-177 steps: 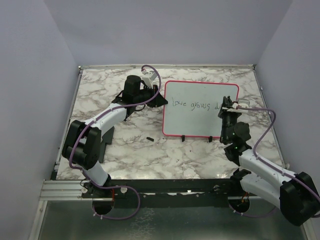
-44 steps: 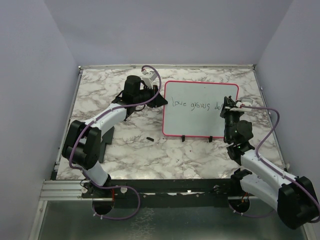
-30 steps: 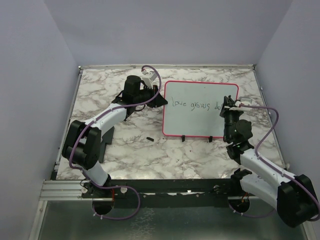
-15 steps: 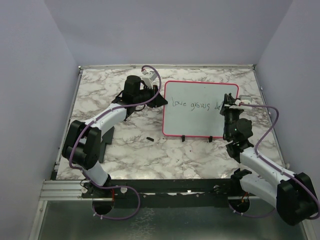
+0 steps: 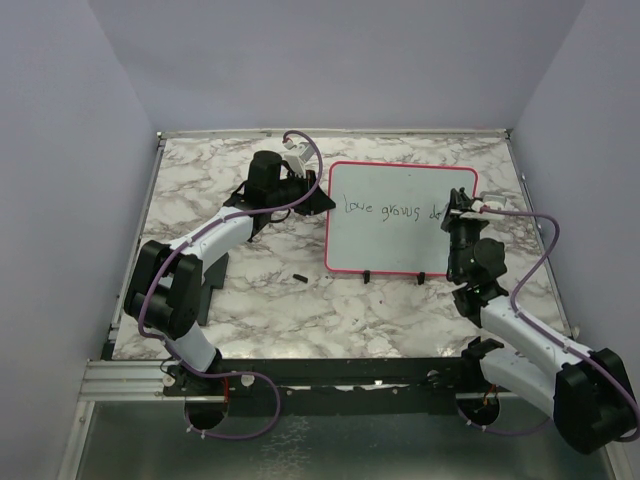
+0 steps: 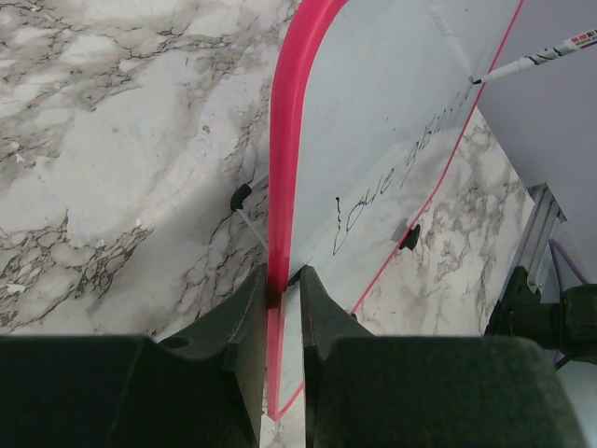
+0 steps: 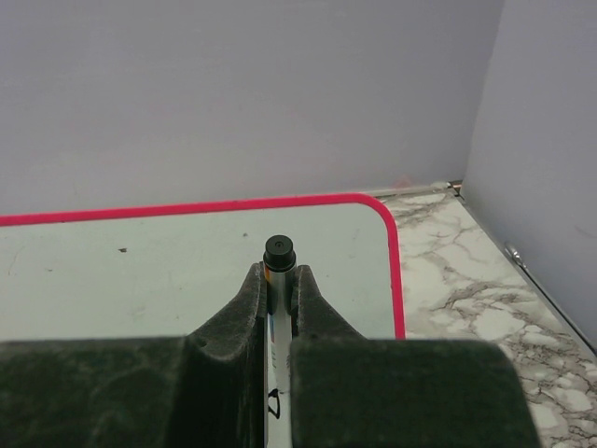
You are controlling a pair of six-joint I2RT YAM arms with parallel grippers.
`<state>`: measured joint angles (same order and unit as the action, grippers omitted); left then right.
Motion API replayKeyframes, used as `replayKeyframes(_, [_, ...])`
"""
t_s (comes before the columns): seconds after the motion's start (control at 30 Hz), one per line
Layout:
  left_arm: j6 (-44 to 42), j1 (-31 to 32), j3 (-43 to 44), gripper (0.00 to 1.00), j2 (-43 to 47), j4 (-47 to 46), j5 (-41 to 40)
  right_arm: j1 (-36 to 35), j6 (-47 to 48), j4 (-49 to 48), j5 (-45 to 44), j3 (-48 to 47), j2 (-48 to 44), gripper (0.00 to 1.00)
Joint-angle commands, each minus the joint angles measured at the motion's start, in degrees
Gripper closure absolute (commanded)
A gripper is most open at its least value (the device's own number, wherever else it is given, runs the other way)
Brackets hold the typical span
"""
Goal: Write a sentence on the whiteboard
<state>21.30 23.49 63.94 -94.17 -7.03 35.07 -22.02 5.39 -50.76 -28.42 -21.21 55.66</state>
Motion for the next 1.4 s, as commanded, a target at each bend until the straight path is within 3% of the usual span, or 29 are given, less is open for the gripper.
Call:
replayKeyframes(0.0, [-0.90, -0.23, 0.04, 1.00, 2.50, -0.16, -1.75, 0.22, -0.94, 1.72, -2.06, 1.13, -1.40, 0.99])
replayKeyframes(0.83, [-0.82, -0.28, 0.00, 1.00, 2.83, -0.16, -1.67, 0.22, -0.82, 3.73, -2.94, 1.30, -3.07, 0.99])
replayKeyframes(1.13, [-0.81, -0.28, 0.04, 1.00, 2.94, -0.11, -1.78, 0.22, -2.30, 6.98, -1.07, 1.14, -8.96, 0.99])
replayKeyframes(1.37, [-0.89, -0.28, -0.13, 1.00, 3.12, -0.09, -1.83, 0.29, -1.37, 2.82, -1.64, -0.06, -4.19, 0.99])
